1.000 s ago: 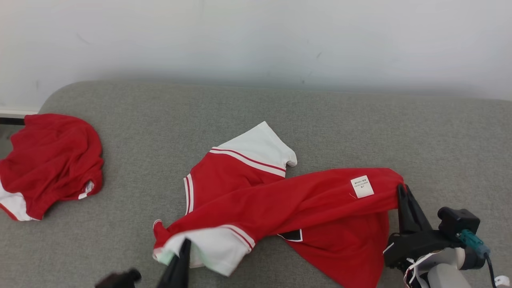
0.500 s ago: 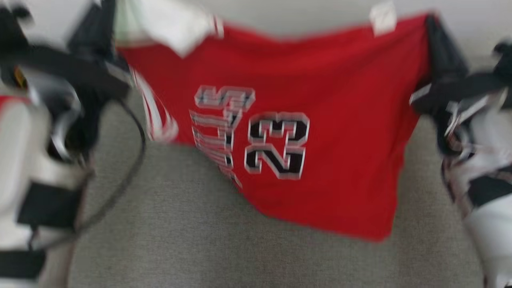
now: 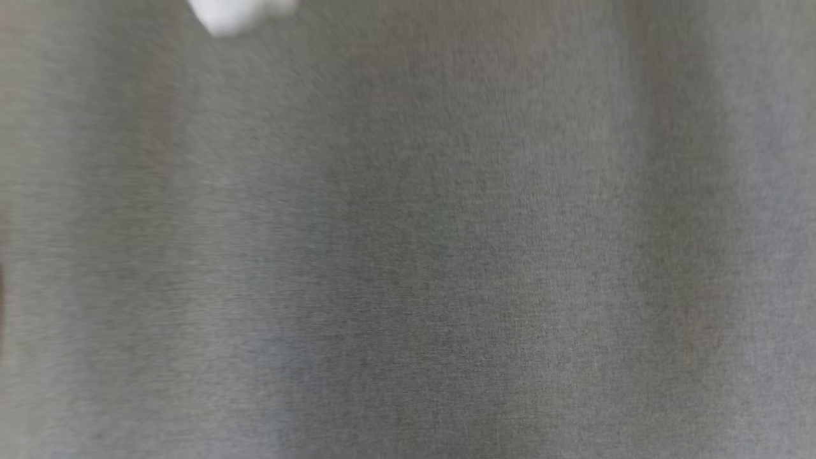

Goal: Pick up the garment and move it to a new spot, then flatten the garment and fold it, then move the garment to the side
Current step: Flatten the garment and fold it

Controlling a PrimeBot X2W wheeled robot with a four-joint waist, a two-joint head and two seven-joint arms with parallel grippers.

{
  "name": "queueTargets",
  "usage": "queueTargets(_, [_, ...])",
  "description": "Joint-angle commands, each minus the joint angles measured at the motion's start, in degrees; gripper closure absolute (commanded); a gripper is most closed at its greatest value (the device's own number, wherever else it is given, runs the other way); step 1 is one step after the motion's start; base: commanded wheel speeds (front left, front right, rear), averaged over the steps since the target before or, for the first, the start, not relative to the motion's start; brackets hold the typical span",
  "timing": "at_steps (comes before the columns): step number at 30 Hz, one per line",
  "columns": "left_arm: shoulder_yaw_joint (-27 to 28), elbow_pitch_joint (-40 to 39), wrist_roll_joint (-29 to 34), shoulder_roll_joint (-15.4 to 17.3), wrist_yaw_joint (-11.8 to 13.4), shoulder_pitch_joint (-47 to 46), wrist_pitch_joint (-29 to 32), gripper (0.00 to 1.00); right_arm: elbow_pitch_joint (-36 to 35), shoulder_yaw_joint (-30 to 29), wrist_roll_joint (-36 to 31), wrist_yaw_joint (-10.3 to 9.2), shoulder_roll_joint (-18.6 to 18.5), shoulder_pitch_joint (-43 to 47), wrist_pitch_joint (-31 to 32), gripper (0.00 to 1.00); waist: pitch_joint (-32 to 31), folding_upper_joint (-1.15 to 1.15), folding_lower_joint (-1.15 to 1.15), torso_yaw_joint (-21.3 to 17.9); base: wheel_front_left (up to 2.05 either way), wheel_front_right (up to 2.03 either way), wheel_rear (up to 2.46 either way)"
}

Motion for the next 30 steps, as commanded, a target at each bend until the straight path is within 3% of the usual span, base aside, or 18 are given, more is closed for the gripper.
queueTargets(1, [-0.2, 1.2, 0.9, -0.5, -0.4, -2.3, -0.9, 1.00, 0.8, 0.5, -0.1, -0.13, 0.1, -1.7, -0.8, 1.00, 5.9, -0.02, -0.02, -3.6, 0.00, 0.00, 0.00])
queueTargets(9, [-2.1, 13.8, 0.6, -3.5, -2.7, -12.9, -7.1, 1.00, 6.7, 5.3, 0.8, -0.13, -2.4, -10.9, -6.0, 1.00, 8.8, -0.02, -0.02, -3.3, 0.00, 0.00, 0.00])
queueTargets(15, [-4.1, 16.0, -0.5, -3.6, -3.5, -8.3, -9.9, 1.00, 4.6, 10.3, 4.3, -0.13, -3.5, -5.5, -8.2, 1.00, 7.3, -0.02, -0.02, -3.1, 0.00, 0.00, 0.00])
queueTargets(21, [-7.1, 8.4, -5.9, -2.3, -3.4, 3.9, -12.1, 1.00, -2.2, 14.6, 8.9, -0.13, -5.7, 5.4, -9.5, 1.00, 3.2, -0.02, -0.02, -3.2, 0.00, 0.00, 0.00])
queueTargets(25, [-8.0, -0.4, -11.1, 0.1, -3.4, 18.3, -13.9, 1.00, -9.5, 16.3, 12.3, -0.13, -8.8, 17.5, -9.9, 1.00, -1.2, -0.02, -0.02, -3.2, 0.00, 0.00, 0.00])
queueTargets(30, [-6.8, -12.3, -15.0, 3.1, -3.0, 38.6, -15.6, 1.00, -18.0, 14.5, 13.9, -0.13, -11.4, 34.8, -9.9, 1.00, -6.0, -0.02, -0.02, -3.2, 0.00, 0.00, 0.00])
